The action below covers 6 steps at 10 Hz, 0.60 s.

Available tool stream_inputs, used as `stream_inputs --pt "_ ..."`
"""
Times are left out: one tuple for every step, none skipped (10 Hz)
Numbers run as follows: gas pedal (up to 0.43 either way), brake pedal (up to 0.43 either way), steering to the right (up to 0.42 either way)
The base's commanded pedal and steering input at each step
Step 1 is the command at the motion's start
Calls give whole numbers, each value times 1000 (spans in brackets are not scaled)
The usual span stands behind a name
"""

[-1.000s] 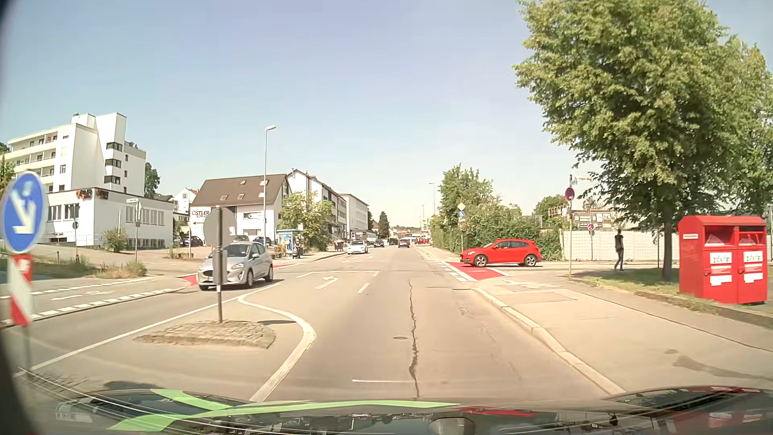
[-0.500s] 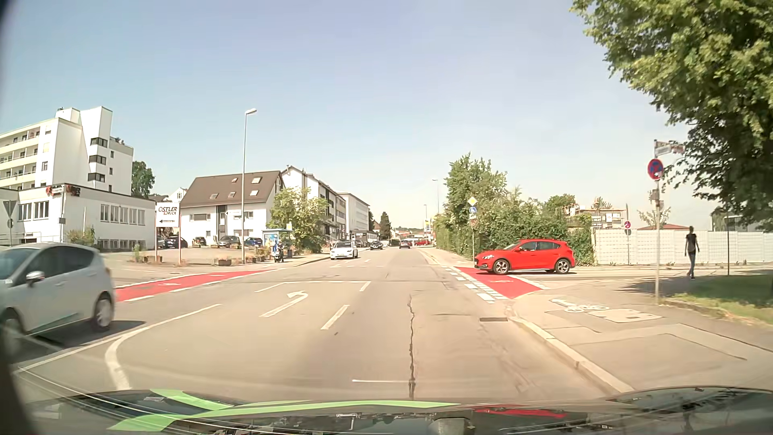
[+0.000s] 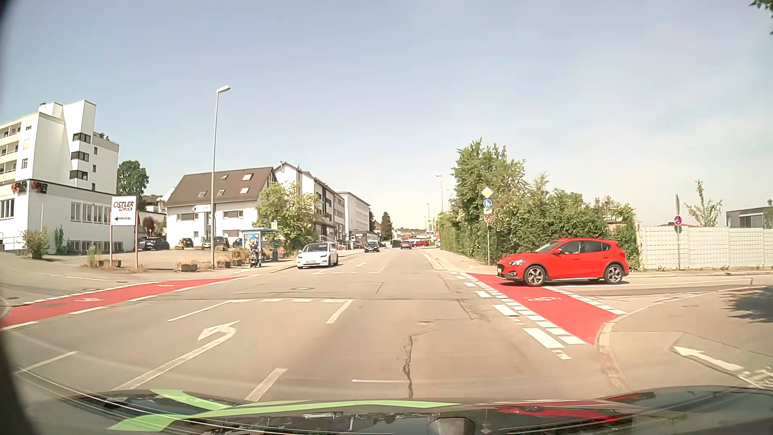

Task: Follow the waypoints while adhering to traffic rules and regulations

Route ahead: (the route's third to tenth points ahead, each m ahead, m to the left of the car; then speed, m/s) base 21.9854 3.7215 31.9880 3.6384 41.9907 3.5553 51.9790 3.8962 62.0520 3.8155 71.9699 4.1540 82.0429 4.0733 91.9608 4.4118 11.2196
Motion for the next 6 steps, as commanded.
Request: stream_inputs --pt "98 0 -6" --pt "98 0 -7" --pt "87 0 -5" --pt "98 0 -5" --pt "98 0 -4" --pt "98 0 -4"
